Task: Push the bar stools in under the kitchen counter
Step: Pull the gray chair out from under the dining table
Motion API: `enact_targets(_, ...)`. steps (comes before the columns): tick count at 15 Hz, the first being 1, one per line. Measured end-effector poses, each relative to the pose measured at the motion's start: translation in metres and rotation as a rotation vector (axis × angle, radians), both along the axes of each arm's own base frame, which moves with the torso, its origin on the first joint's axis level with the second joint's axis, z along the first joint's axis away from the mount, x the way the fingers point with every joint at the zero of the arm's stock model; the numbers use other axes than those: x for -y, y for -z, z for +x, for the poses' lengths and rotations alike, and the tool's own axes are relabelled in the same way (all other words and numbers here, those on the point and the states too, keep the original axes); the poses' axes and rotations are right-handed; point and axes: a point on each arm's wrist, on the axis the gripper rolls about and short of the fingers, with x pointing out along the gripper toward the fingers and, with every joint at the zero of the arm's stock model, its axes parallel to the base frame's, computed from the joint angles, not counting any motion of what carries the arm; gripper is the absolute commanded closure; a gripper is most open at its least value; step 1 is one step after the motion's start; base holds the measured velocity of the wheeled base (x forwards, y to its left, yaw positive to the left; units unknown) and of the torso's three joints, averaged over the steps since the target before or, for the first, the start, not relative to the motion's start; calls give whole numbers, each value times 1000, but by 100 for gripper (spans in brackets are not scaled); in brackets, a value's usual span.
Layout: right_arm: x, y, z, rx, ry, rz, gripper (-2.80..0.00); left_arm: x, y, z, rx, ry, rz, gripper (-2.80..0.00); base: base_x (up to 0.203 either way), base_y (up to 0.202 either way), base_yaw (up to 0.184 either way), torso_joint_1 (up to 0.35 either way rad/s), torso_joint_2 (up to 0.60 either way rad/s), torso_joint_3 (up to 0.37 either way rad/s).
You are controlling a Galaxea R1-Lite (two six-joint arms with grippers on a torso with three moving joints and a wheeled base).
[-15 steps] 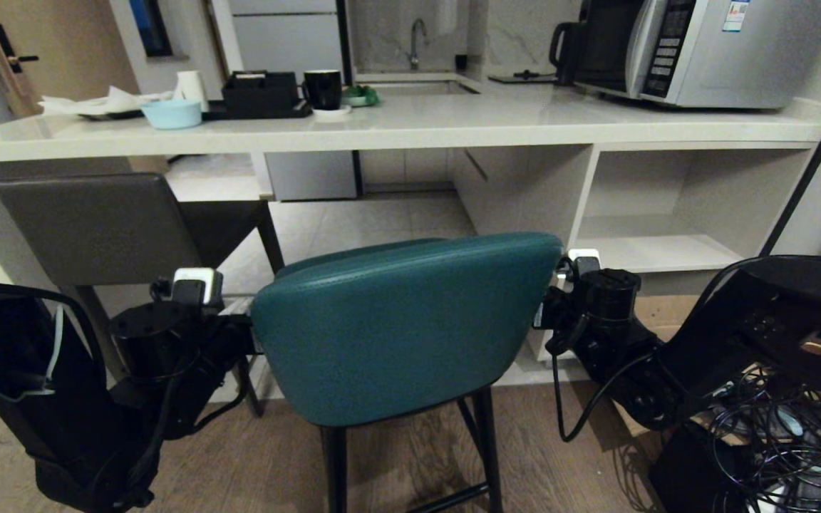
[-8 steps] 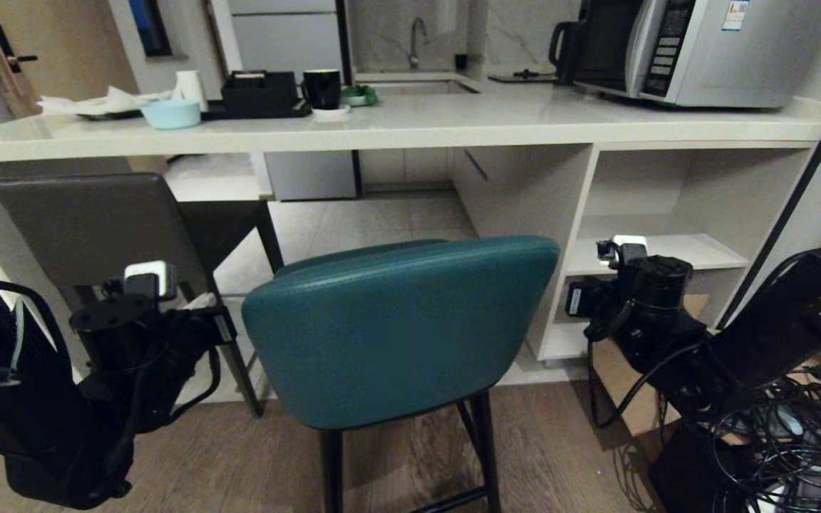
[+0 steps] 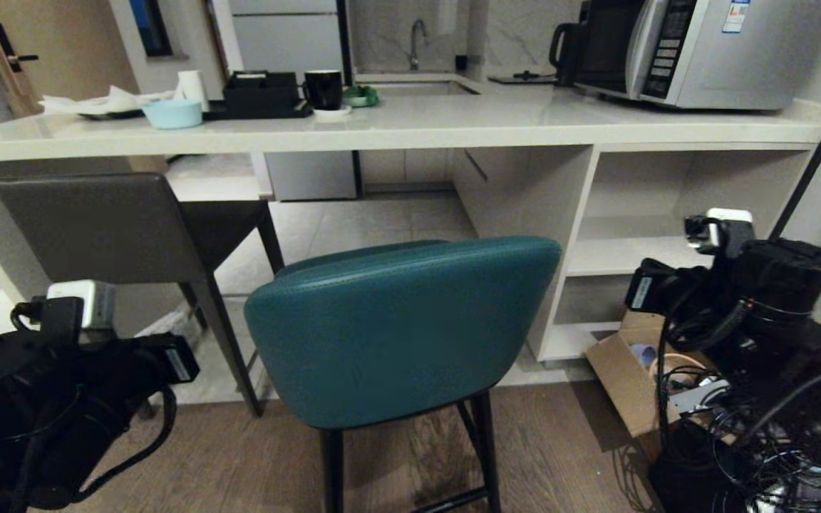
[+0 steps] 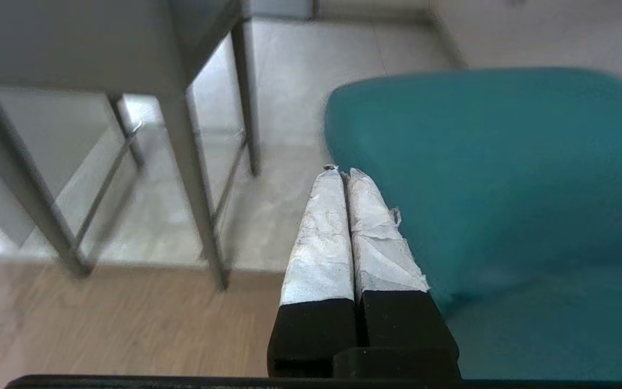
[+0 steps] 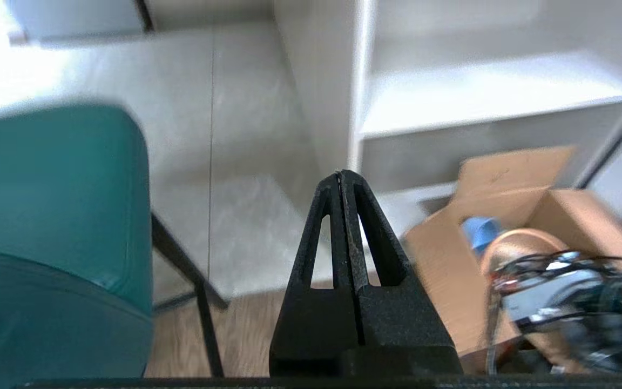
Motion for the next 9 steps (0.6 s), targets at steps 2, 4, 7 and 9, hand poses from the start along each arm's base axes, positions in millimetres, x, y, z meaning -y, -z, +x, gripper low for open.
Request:
enact_targets(2,9,-26,-31,50,5,9,0,-3,-13,-20,59,-3,17,0,0,0,0,0,0,0)
enact_targets(4,18,-52,-66,101,5,20,0,-7,-31,-39,137,-10,38,0,0,0,0,0,0,0)
enact_targets(7,35,-83,-127,160,21,32,0,-13,-58,-69,221,-18,58,0,0,0,0,0,0,0)
enact_targets(9,52,-92,-167,183,78,32,0,-17,-80,-94,265,-14,59,0,0,0,0,0,0,0)
